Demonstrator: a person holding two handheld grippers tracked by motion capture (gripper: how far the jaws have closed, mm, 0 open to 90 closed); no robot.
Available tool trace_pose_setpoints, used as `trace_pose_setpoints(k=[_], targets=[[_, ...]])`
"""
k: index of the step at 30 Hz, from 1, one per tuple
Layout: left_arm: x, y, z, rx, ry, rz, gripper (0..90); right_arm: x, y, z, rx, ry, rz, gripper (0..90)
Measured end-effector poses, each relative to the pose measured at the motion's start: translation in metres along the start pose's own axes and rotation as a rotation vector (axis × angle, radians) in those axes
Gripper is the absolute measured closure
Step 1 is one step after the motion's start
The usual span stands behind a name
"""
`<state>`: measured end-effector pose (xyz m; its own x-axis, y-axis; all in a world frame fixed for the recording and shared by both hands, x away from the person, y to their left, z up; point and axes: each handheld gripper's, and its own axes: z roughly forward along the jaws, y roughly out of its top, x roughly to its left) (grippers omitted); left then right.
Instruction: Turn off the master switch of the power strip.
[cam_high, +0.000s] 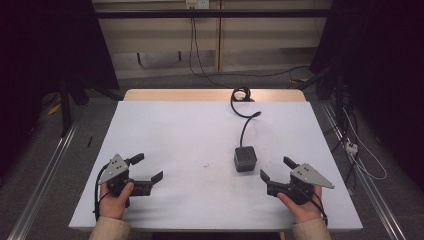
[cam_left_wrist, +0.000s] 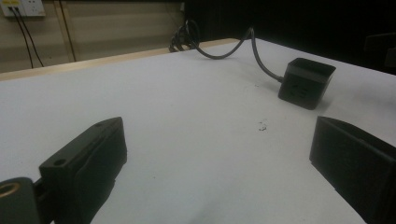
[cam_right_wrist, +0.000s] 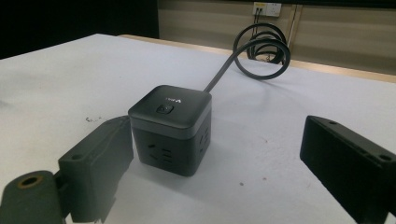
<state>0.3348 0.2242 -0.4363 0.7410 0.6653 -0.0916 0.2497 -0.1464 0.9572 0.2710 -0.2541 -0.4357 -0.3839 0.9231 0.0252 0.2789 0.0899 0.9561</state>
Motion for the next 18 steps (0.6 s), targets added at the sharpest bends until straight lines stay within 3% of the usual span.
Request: trace_pose_setpoints(k=[12,18], targets=[[-0.001,0.0,0.0,0.002,-0.006,0.004,3.6,0.002,0.007,0.009,0.04,0.047,0.013,15.6],[-0.001,-0.001,0.0,0.001,-0.006,0.001,3.6,0.003,0.011,0.012,0.044,0.059,0.005,23.3]])
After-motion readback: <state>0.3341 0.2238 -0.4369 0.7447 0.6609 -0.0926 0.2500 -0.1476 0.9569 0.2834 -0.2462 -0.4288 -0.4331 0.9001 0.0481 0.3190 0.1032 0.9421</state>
